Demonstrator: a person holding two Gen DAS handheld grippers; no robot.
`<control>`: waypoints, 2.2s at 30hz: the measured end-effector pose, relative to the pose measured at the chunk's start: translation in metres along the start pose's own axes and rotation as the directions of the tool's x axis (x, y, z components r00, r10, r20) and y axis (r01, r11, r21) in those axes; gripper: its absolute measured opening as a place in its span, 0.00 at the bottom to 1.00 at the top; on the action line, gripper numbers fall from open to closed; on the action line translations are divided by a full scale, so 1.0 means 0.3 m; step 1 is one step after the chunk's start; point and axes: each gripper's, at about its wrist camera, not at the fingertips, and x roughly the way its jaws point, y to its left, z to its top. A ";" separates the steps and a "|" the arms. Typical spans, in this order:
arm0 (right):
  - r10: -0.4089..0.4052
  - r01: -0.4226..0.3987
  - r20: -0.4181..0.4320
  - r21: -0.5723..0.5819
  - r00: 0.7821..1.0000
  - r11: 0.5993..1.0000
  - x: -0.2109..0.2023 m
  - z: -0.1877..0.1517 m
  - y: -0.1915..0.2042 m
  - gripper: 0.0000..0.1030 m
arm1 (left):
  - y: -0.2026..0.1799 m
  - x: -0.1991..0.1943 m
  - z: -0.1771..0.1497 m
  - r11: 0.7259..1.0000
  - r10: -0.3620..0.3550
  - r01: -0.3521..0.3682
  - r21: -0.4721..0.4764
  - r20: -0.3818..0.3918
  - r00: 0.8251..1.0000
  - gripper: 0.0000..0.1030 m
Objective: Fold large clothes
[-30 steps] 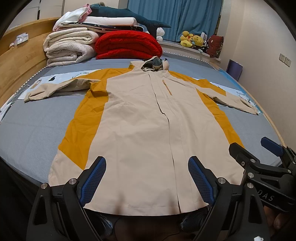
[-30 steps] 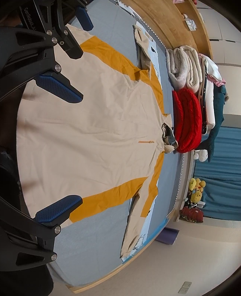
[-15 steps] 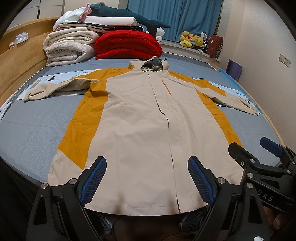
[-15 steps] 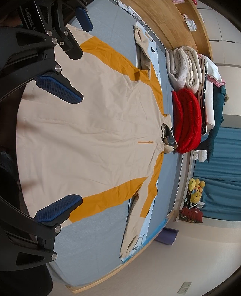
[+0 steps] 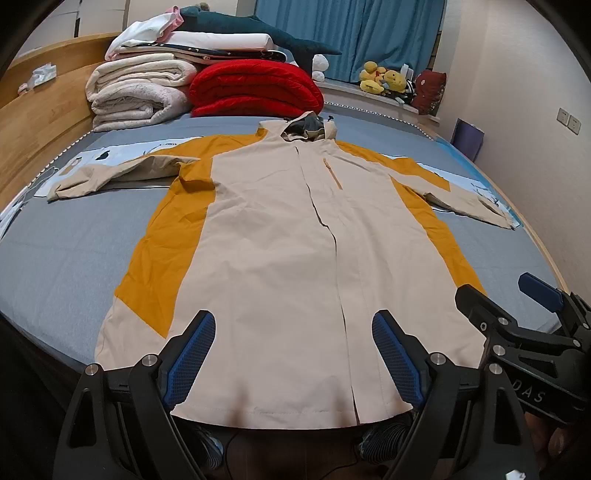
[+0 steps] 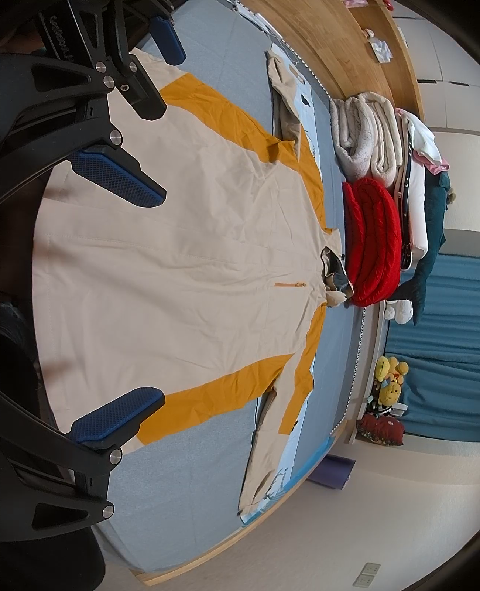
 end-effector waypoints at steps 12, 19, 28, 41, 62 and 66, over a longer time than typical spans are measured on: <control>0.026 -0.027 0.027 0.025 0.999 0.999 -0.030 0.047 0.003 0.94 | 0.009 -0.015 0.047 1.000 0.004 -0.004 0.021 -0.030 1.000 0.43; 0.070 -0.077 0.098 0.074 0.993 0.994 -0.082 0.125 -0.026 0.76 | 0.070 -0.132 0.244 1.000 0.012 -0.012 -0.012 0.055 0.998 0.42; 0.156 -0.165 0.191 0.028 0.969 0.986 -0.085 0.385 -0.061 0.62 | 0.363 0.039 0.549 0.997 0.082 -0.079 -0.026 0.104 0.991 0.18; 0.220 -0.212 0.264 -0.058 0.939 0.976 0.361 0.924 0.047 0.35 | 1.046 0.426 0.760 0.927 0.225 -0.232 -0.295 -0.057 0.973 0.11; 0.223 -0.223 0.005 -0.068 0.975 0.973 0.803 0.893 0.099 0.22 | 1.928 0.763 0.598 0.555 0.238 -0.261 -0.790 -0.150 0.960 0.28; 0.246 -0.249 -0.054 -0.052 0.968 0.967 0.852 0.879 0.097 0.27 | 2.011 0.782 0.555 0.477 0.227 -0.223 -0.850 -0.126 0.966 0.28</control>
